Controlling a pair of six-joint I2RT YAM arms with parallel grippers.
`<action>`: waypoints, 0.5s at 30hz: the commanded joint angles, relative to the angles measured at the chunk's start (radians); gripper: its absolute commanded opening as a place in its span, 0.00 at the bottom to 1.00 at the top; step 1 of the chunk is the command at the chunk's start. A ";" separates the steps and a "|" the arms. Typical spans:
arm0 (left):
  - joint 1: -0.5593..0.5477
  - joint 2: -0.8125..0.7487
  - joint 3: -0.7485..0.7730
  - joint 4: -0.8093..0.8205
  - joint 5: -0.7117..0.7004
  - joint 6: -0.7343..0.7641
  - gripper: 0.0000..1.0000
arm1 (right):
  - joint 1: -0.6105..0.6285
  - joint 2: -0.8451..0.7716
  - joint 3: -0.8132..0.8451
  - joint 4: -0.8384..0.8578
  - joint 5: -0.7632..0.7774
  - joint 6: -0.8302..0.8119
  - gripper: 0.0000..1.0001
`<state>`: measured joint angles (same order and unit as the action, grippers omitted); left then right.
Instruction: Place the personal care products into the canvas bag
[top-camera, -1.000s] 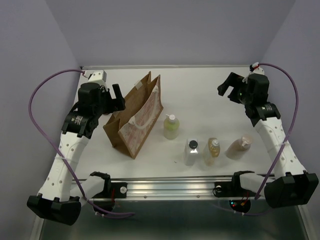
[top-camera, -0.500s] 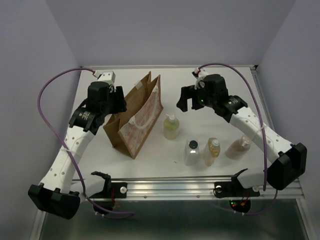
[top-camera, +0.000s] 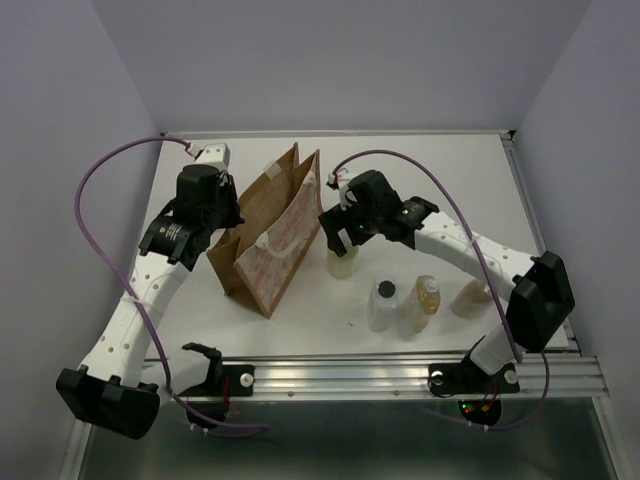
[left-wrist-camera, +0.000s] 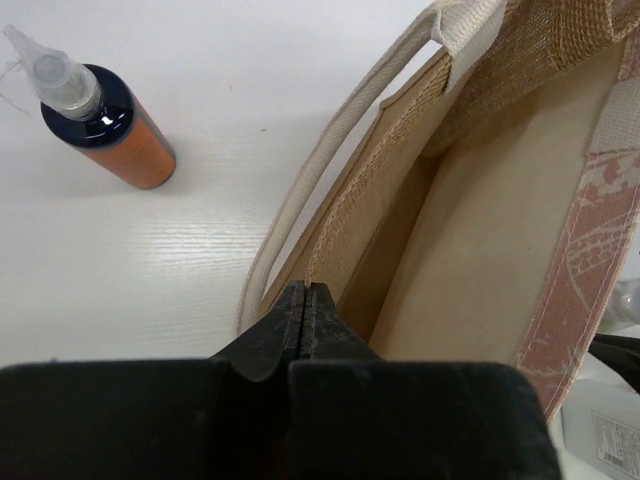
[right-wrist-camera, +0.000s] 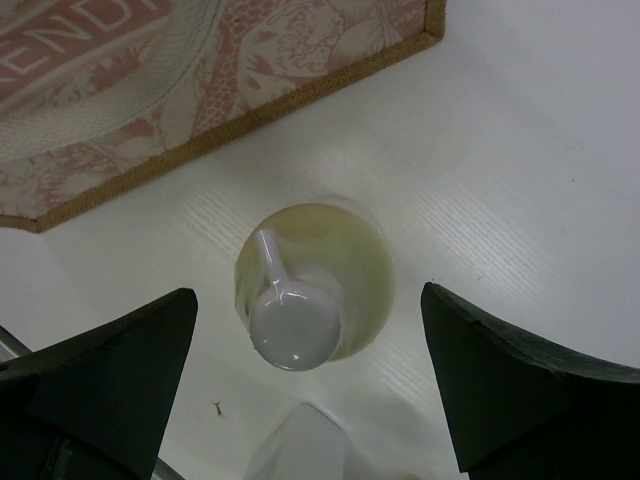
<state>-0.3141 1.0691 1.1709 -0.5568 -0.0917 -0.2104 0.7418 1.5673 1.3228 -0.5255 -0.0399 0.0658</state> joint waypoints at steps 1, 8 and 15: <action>-0.006 -0.018 -0.011 0.038 -0.020 0.012 0.00 | 0.043 0.037 0.061 -0.010 -0.002 -0.053 1.00; -0.006 -0.037 -0.027 0.058 0.000 0.020 0.00 | 0.044 0.079 0.065 -0.005 0.095 -0.017 0.89; -0.006 -0.038 -0.027 0.072 0.013 0.022 0.00 | 0.044 0.059 0.062 -0.007 0.156 0.029 0.18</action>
<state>-0.3141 1.0554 1.1530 -0.5274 -0.0837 -0.2047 0.7807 1.6485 1.3605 -0.5343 0.0731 0.0715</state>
